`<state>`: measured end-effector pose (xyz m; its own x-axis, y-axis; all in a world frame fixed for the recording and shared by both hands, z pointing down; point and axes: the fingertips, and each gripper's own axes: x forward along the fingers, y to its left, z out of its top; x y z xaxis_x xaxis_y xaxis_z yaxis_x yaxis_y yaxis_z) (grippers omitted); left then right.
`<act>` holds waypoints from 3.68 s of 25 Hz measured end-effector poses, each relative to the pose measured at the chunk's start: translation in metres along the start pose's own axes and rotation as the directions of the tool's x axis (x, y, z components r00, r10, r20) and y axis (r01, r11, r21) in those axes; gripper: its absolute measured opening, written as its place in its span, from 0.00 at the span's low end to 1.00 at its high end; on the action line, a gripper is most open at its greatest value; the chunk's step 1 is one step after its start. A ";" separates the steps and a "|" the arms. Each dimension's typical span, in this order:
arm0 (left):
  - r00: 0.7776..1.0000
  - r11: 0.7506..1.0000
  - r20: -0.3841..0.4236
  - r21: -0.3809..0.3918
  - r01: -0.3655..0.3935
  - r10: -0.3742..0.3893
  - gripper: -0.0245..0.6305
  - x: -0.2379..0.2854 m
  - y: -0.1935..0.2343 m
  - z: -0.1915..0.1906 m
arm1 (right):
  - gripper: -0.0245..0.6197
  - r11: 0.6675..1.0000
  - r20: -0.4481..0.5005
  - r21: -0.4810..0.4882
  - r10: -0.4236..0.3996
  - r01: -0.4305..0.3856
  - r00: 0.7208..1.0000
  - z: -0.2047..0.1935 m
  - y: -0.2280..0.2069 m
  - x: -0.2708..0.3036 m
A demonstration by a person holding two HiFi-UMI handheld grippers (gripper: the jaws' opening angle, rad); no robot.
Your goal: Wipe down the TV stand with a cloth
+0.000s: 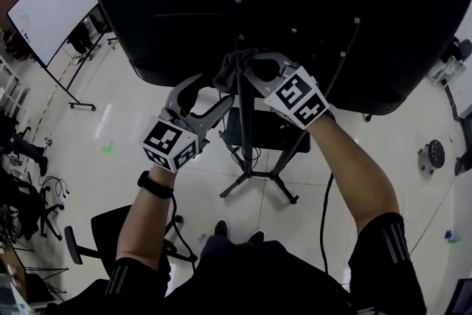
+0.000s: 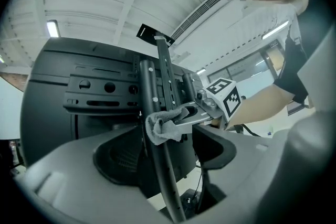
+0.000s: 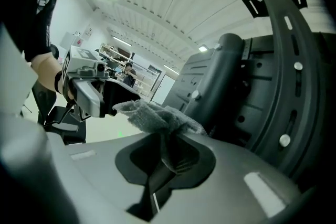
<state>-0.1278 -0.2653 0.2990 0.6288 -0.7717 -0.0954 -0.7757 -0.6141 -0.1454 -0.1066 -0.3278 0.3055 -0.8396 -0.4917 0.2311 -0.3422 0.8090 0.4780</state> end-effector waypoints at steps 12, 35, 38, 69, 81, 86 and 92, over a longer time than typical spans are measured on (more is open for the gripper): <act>0.993 0.993 -0.080 -0.087 0.083 -0.090 0.53 -0.008 -0.005 -0.090 | 0.09 0.999 -0.101 0.047 0.001 0.003 0.995 -0.079 0.050 0.035; 0.930 0.954 -0.272 -0.234 0.187 -0.249 0.54 -0.002 -0.028 -0.316 | 0.09 0.990 -0.313 0.132 0.085 -0.046 0.946 -0.299 0.171 0.090; 0.922 0.946 -0.284 -0.261 0.191 -0.265 0.54 -0.003 -0.032 -0.342 | 0.09 0.990 -0.321 0.128 0.099 -0.060 0.942 -0.320 0.188 0.100; 0.811 0.898 -0.475 -0.418 0.134 -0.342 0.56 -0.025 -0.084 -0.615 | 0.09 0.952 -0.466 0.292 0.224 -0.090 0.856 -0.551 0.319 0.161; 0.874 0.909 -0.360 -0.373 0.185 -0.325 0.56 -0.036 -0.083 -0.476 | 0.09 0.914 -0.268 0.404 0.068 0.048 0.961 -0.405 0.270 0.105; 0.909 0.924 -0.289 -0.323 0.204 -0.302 0.56 -0.046 -0.078 -0.375 | 0.09 0.941 -0.221 0.330 -0.001 0.075 0.975 -0.308 0.239 0.067; 0.930 0.933 -0.191 -0.240 0.267 -0.315 0.56 -0.053 -0.065 -0.262 | 0.09 0.937 -0.153 0.307 -0.122 0.164 0.981 -0.197 0.188 0.020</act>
<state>-0.1253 -0.2277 0.5712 0.8189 -0.5553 0.1455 -0.5688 -0.8191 0.0750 -0.1040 -0.2491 0.5671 -0.7172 -0.6302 0.2975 -0.5884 0.7764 0.2259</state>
